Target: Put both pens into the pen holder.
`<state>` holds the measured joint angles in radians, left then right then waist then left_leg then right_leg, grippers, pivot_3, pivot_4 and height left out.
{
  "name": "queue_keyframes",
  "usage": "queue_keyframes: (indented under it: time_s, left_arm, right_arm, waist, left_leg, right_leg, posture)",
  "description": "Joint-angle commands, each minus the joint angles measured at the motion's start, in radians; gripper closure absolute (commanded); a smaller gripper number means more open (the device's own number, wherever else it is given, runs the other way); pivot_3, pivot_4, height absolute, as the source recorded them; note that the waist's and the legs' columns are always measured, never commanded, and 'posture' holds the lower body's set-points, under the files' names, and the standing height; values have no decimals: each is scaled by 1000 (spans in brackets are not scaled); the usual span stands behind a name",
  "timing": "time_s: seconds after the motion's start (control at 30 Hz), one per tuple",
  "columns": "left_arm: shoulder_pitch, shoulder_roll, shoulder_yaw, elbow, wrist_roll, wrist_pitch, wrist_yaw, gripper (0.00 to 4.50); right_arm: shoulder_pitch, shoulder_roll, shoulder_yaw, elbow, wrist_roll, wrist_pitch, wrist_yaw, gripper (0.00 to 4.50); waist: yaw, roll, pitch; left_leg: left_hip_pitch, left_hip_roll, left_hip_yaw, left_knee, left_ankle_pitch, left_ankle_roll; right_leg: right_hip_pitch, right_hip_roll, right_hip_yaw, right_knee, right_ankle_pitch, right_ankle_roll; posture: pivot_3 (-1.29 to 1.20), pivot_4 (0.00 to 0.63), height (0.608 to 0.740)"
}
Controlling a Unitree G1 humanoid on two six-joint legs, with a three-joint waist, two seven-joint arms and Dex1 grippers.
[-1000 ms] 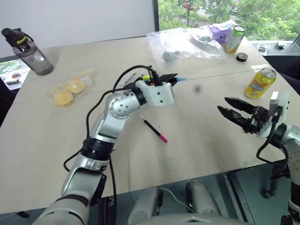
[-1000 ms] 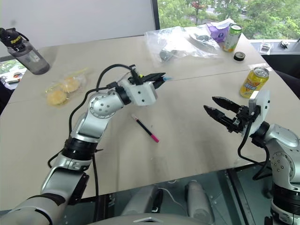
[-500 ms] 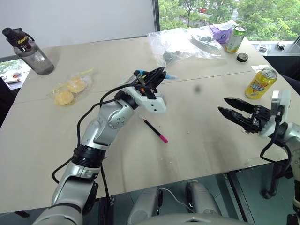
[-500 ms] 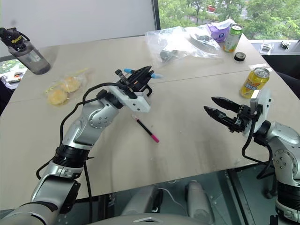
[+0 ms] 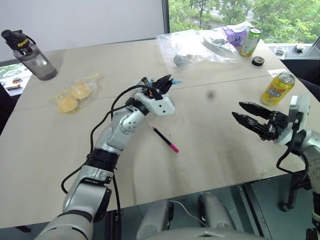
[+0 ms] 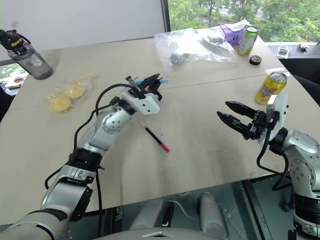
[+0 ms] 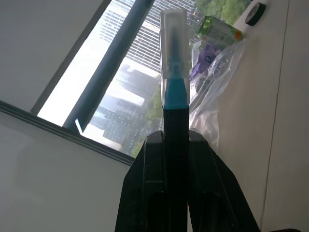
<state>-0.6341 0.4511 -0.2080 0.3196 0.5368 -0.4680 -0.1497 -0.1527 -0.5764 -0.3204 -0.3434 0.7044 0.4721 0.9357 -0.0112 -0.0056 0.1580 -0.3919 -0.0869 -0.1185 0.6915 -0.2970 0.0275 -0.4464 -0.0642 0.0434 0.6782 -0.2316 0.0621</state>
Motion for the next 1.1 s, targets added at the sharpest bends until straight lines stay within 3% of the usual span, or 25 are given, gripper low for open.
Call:
queue_keyframes:
  time_s: [0.03,0.53,0.6,0.67,0.87,1.1]
  left_arm:
    - [-24,2,2,-3,-31,-30,2,4500]
    - [-83,5,12,153,-69,-47,5,4500]
    - [-90,2,17,161,-80,-47,8,3524]
    - [-92,5,19,156,-75,-41,21,2874]
    - [-81,-3,16,153,-65,-3,45,35]
    - [-88,-24,50,153,-101,60,79,35]
  right_arm:
    - [3,-14,-16,-29,13,-31,-6,2030]
    - [-3,-17,-9,-19,19,-45,-26,2030]
    - [0,-16,-8,-18,16,-48,-27,1988]
    - [3,-16,-10,-21,18,-47,-31,1988]
    - [17,-16,-15,-25,12,-57,-38,1988]
    - [25,-22,-17,-29,14,-64,-45,1988]
  waist:
    - [0,0,0]
    - [0,0,0]
    - [0,0,0]
    - [0,0,0]
    - [0,0,0]
    - [0,0,0]
  left_leg:
    - [0,0,0,0,0,0]
    - [0,0,0,0,0,0]
    - [0,0,0,0,0,0]
    - [0,0,0,0,0,0]
    - [0,0,0,0,0,0]
    - [0,0,0,0,0,0]
  right_leg:
    - [0,0,0,0,0,0]
    - [0,0,0,0,0,0]
    - [0,0,0,0,0,0]
    - [0,0,0,0,0,0]
    - [0,0,0,0,0,0]
    - [0,0,0,0,0,0]
  posture:
    - [0,150,740]
    - [0,150,740]
    - [0,150,740]
    - [0,150,740]
    - [0,150,740]
    - [0,150,740]
